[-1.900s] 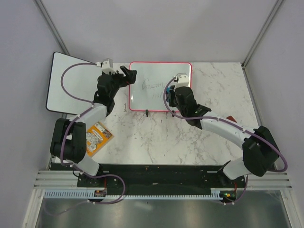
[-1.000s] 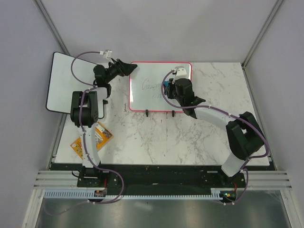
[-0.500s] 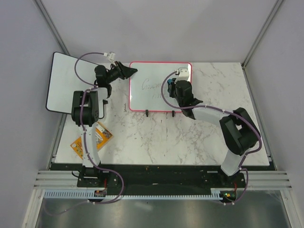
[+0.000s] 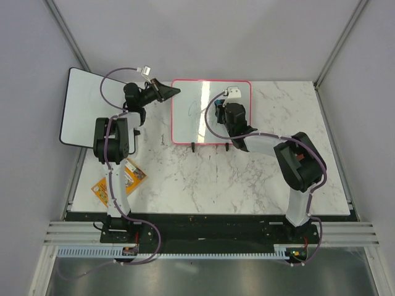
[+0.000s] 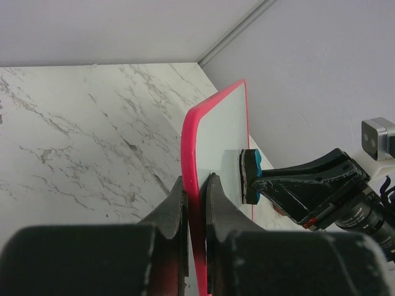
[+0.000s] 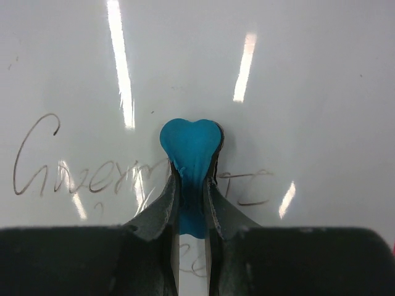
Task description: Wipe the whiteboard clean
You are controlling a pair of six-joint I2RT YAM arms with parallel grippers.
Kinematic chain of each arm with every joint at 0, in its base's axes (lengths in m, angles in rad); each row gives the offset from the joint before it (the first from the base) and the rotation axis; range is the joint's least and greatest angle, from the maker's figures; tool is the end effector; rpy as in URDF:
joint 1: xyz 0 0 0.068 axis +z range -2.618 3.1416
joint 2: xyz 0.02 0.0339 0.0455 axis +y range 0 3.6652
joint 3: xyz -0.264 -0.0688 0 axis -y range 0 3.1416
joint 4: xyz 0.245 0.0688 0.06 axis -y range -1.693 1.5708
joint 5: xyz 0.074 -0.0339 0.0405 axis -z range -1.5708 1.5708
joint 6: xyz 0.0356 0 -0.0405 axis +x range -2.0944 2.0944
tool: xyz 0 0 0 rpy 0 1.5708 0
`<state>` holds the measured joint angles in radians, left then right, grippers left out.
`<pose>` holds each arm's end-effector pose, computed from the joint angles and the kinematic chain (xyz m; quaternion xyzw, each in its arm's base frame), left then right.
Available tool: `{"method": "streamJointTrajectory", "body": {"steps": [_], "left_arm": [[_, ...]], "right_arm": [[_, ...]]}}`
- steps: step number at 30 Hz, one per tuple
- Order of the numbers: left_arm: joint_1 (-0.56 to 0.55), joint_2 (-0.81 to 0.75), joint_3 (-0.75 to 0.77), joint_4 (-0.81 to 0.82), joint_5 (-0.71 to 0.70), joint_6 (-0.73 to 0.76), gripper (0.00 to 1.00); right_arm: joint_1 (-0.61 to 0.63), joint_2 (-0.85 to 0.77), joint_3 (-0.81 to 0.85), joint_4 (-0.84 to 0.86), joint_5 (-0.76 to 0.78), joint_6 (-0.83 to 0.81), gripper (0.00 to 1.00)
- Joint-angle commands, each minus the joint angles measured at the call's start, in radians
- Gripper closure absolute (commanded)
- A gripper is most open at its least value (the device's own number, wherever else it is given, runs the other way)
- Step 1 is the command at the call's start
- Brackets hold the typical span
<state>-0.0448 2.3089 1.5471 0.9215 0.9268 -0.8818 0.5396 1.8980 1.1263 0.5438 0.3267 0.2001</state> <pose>0.5087 -0.0513 0.1983 0.0752 0.6683 -0.5636 0.4796 0.3724 0.2097 0.2113 -0.0308 0.7785 0.1032 0.6184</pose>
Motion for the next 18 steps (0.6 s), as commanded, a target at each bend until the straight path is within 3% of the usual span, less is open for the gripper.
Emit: {"method": "streamJointTrajectory", "body": {"steps": [1, 6, 11, 18], "left_arm": [[0.002, 0.023, -0.015, 0.023, 0.032, 0.210, 0.98], [-0.001, 0.023, -0.018, 0.022, 0.037, 0.207, 0.98], [-0.001, 0.011, -0.015, 0.004, 0.041, 0.218, 0.98], [-0.001, -0.009, -0.016, -0.006, 0.038, 0.221, 0.98]], "right_arm": [[0.080, 0.096, 0.079, -0.010, -0.109, -0.019, 1.00], [0.227, 0.206, 0.281, -0.126, -0.095, -0.074, 1.00], [0.278, 0.377, 0.498, -0.338, 0.009, -0.107, 1.00], [0.188, 0.320, 0.400, -0.401, 0.164, -0.027, 1.00]]}}
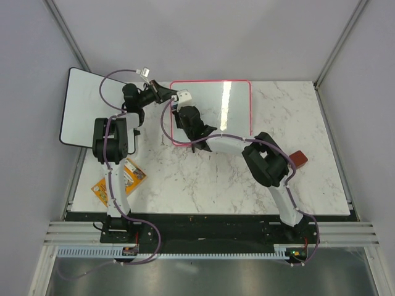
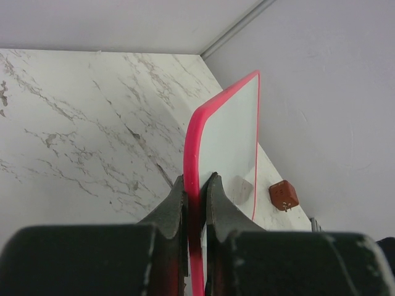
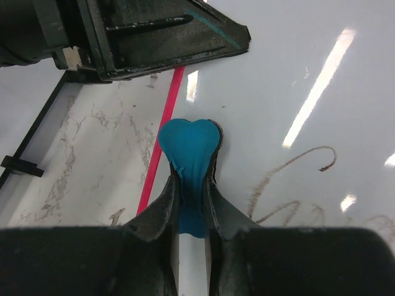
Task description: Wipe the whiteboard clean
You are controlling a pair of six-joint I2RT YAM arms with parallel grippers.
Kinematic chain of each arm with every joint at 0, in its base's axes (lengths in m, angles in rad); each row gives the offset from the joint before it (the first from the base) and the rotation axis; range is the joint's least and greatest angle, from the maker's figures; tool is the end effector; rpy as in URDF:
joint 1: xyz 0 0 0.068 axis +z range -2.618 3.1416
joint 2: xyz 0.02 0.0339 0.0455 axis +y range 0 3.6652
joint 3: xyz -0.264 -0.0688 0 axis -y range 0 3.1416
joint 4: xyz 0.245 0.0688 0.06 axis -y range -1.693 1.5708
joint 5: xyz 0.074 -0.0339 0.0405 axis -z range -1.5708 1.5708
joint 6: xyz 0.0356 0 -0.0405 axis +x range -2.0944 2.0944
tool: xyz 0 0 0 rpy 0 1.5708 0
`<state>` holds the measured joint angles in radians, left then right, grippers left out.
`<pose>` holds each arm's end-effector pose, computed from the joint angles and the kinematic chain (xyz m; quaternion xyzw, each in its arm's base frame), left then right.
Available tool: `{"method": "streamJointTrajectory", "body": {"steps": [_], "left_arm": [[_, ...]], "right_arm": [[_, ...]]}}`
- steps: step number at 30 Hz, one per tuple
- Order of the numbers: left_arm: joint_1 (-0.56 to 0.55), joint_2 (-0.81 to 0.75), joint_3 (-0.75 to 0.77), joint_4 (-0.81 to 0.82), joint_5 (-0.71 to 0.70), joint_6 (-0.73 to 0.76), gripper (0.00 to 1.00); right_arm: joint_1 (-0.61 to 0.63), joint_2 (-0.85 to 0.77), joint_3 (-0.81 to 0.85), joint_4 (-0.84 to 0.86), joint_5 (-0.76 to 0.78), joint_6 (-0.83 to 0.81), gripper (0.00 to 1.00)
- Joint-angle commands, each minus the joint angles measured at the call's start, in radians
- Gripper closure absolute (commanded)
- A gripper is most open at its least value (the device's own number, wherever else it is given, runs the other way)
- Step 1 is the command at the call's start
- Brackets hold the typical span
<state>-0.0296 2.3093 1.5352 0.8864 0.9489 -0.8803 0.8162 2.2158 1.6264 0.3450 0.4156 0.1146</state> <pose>0.5079 -0.0440 0.1910 0.0657 0.6805 -0.5649 0.4621 0.3661 0.3684 0.2124 -0.1457 0.7678 0.1251 0.6113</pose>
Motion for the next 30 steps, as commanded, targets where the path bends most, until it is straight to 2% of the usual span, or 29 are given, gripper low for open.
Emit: {"method": "streamJointTrajectory", "body": {"steps": [1, 8, 15, 20, 25, 30], "left_arm": [[-0.016, -0.011, -0.004, 0.028, 0.016, 0.221, 0.98], [-0.016, -0.010, -0.003, 0.023, 0.013, 0.221, 0.98], [-0.016, -0.016, -0.004, 0.002, 0.010, 0.236, 0.98], [-0.016, -0.021, -0.007, -0.017, 0.005, 0.256, 0.98], [-0.016, -0.014, -0.007, -0.014, 0.008, 0.253, 0.98], [-0.020, -0.017, -0.006, -0.027, 0.013, 0.267, 0.98]], "right_arm": [[-0.104, -0.008, -0.123, -0.204, 0.086, 0.085, 1.00], [-0.253, -0.133, -0.327, -0.239, 0.166, 0.198, 1.00], [-0.299, -0.165, -0.367, -0.277, 0.226, 0.208, 1.00], [-0.261, -0.150, -0.346, -0.268, 0.112, 0.188, 1.00], [-0.154, -0.107, -0.267, -0.290, 0.124, 0.103, 1.00], [-0.083, -0.042, -0.163, -0.339, 0.058, 0.074, 1.00]]}}
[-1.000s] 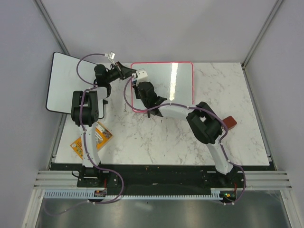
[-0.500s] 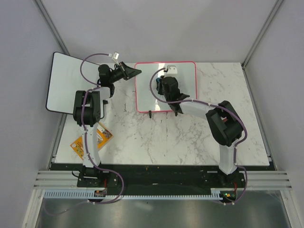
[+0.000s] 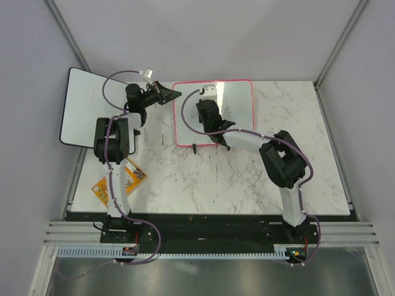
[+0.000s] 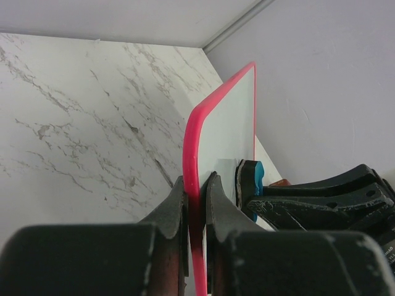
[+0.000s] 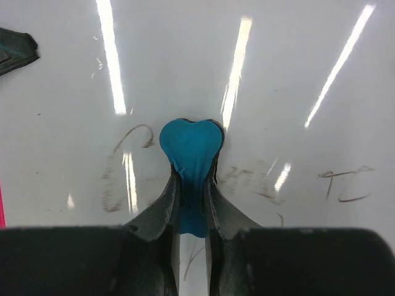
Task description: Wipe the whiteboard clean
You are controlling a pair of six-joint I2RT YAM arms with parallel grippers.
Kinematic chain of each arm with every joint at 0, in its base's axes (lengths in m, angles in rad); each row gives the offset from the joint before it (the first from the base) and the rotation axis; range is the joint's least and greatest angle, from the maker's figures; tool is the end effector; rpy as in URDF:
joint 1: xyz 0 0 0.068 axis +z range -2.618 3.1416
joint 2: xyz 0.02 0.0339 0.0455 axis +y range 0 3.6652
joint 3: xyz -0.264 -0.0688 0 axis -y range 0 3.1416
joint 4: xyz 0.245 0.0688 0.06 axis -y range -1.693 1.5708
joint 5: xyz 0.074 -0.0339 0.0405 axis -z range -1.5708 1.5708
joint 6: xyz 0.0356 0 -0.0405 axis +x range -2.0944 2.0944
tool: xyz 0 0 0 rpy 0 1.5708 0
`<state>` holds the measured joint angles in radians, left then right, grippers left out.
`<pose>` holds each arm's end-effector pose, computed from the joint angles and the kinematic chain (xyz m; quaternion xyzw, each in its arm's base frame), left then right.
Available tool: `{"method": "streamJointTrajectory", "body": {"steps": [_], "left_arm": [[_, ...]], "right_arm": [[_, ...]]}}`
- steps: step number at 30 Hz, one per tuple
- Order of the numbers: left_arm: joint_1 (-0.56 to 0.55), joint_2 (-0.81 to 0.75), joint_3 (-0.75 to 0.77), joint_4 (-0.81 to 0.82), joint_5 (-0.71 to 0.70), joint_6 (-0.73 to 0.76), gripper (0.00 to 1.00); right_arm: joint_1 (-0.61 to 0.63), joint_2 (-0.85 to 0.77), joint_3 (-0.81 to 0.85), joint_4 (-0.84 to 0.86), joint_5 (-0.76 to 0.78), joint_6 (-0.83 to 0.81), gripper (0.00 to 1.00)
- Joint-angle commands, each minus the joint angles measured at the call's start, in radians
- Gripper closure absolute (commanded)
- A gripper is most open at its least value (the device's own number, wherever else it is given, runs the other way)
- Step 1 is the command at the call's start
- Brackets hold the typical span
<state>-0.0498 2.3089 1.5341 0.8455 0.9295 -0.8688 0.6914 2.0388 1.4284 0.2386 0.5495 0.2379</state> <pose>0.5077 -0.0539 0.1870 0.0582 0.6896 -0.5638 0.4508 0.3751 0.2863 0.2199 -0.0295 0.8087 0.0431 0.5859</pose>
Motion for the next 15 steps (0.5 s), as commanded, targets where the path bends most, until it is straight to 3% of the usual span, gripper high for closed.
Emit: {"method": "streamJointTrajectory", "body": {"steps": [1, 10, 15], "left_arm": [[0.001, -0.019, -0.003, 0.009, 0.031, 0.260, 0.98], [-0.010, -0.031, 0.000, -0.025, 0.031, 0.290, 0.98], [-0.010, -0.029, 0.001, -0.029, 0.029, 0.289, 0.98]], "right_arm": [[0.043, 0.144, 0.050, -0.236, -0.091, -0.051, 1.00], [0.060, 0.224, 0.194, -0.334, -0.195, -0.121, 1.00], [0.065, 0.235, 0.172, -0.326, -0.226, -0.143, 1.00]]}}
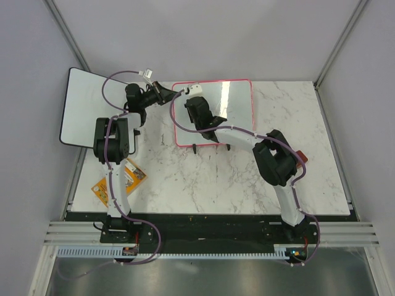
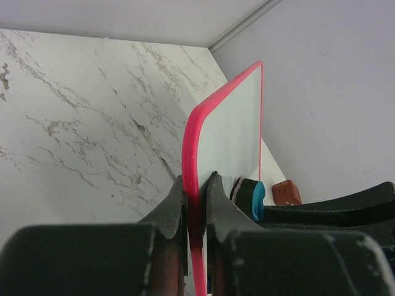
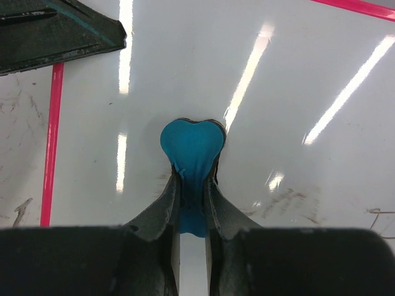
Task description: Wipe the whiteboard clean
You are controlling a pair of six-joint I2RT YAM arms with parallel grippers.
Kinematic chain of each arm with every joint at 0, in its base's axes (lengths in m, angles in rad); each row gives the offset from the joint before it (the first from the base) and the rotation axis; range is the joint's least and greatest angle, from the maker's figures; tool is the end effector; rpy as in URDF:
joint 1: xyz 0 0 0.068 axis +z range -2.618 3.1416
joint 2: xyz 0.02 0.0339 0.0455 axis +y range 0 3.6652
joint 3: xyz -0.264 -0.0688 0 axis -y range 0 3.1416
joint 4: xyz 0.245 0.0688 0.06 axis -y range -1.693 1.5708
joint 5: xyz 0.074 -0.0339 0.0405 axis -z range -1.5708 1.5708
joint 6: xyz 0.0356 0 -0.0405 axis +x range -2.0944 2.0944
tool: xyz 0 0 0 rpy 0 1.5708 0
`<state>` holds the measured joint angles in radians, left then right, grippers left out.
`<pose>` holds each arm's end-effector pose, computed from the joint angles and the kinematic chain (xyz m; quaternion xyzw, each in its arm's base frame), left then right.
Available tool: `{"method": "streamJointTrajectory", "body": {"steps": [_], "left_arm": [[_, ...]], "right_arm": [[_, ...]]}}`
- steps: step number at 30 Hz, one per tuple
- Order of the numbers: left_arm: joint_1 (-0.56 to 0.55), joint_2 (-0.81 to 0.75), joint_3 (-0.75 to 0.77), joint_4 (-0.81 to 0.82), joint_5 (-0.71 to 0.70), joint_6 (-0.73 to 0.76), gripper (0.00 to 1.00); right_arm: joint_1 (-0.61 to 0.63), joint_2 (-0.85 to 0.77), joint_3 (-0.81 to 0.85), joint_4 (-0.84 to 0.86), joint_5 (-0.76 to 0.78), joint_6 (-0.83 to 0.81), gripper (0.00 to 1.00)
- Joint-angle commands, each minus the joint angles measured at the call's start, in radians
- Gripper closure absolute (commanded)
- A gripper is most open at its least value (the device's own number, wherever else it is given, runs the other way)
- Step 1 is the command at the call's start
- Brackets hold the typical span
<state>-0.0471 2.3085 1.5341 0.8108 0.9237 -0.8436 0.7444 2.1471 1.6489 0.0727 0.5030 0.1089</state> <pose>0.5082 -0.0524 0.1839 0.0547 0.6972 -0.5567 0.4483 0.3820 0.3286 0.2271 -0.1262 0.8154 0.0268 0.5643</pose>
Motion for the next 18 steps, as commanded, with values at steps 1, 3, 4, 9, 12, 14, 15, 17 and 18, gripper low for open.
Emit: {"method": "streamJointTrajectory", "body": {"steps": [1, 3, 4, 9, 12, 14, 15, 17, 18], "left_arm": [[-0.016, -0.029, 0.003, 0.004, 0.037, 0.264, 0.98], [-0.016, -0.027, 0.003, 0.001, 0.035, 0.267, 0.98], [-0.016, -0.027, 0.006, -0.002, 0.035, 0.271, 0.98], [-0.016, -0.026, 0.012, -0.019, 0.037, 0.287, 0.98], [-0.016, -0.026, 0.017, -0.033, 0.041, 0.299, 0.98], [-0.016, -0.027, 0.018, -0.041, 0.041, 0.302, 0.98], [-0.016, -0.029, 0.018, -0.041, 0.041, 0.304, 0.98], [-0.014, -0.029, 0.017, -0.045, 0.041, 0.305, 0.98], [-0.016, -0.029, 0.017, -0.044, 0.040, 0.305, 0.98]], "right_arm": [[0.016, 0.132, -0.051, -0.157, -0.187, -0.020, 1.00], [0.019, 0.142, -0.044, -0.163, -0.179, -0.026, 1.00], [0.019, 0.146, -0.040, -0.166, -0.187, -0.028, 1.00], [0.015, 0.145, -0.055, -0.172, -0.075, 0.003, 1.00], [-0.017, 0.120, -0.104, -0.171, -0.049, 0.054, 1.00], [-0.056, 0.093, -0.135, -0.169, -0.046, 0.103, 1.00], [-0.080, 0.073, -0.170, -0.169, -0.041, 0.113, 1.00], [-0.106, 0.051, -0.208, -0.169, -0.020, 0.139, 1.00], [-0.134, 0.028, -0.246, -0.169, -0.017, 0.149, 1.00]]}}
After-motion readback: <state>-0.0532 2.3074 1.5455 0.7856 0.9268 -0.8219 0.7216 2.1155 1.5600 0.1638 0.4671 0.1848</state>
